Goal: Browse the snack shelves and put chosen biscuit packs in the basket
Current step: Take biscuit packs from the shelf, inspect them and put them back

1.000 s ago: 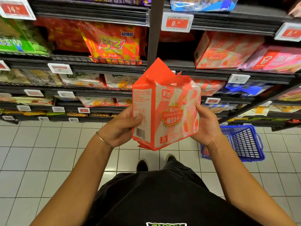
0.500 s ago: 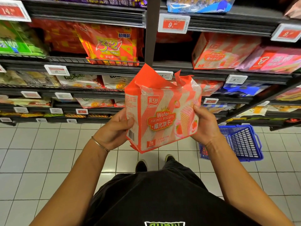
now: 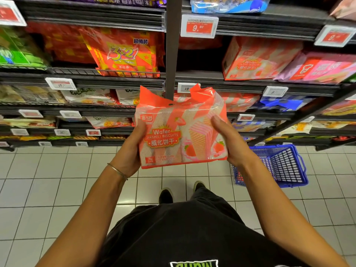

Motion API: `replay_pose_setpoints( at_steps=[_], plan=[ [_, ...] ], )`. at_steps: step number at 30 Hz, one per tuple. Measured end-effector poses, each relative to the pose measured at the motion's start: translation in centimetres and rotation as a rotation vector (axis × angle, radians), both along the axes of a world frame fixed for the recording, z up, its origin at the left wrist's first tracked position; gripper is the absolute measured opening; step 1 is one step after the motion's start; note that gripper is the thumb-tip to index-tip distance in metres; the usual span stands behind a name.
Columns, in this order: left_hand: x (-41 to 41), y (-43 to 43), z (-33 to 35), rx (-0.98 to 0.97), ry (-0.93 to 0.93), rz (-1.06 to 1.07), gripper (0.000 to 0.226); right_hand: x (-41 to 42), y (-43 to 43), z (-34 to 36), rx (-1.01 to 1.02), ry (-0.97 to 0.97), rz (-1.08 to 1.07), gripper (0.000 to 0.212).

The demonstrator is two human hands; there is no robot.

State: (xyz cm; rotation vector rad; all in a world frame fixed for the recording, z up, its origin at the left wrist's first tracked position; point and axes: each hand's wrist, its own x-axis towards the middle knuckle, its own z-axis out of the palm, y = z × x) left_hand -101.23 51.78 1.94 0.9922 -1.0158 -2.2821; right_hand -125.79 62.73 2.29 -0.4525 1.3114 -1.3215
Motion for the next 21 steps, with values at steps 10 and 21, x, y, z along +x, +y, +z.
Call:
replay_pose_setpoints(
  at_steps=[10,21],
  plan=[
    [-0.5,0.5,-0.5,0.066,0.003,0.084,0.039,0.3,-0.7,1.3,0.041,0.154,0.040,0.066],
    [-1.8,1.4,-0.4,-0.173,-0.072,0.094,0.089,-1.2,-0.4,0.2,0.041,-0.032,-0.150,0.074]
  ],
)
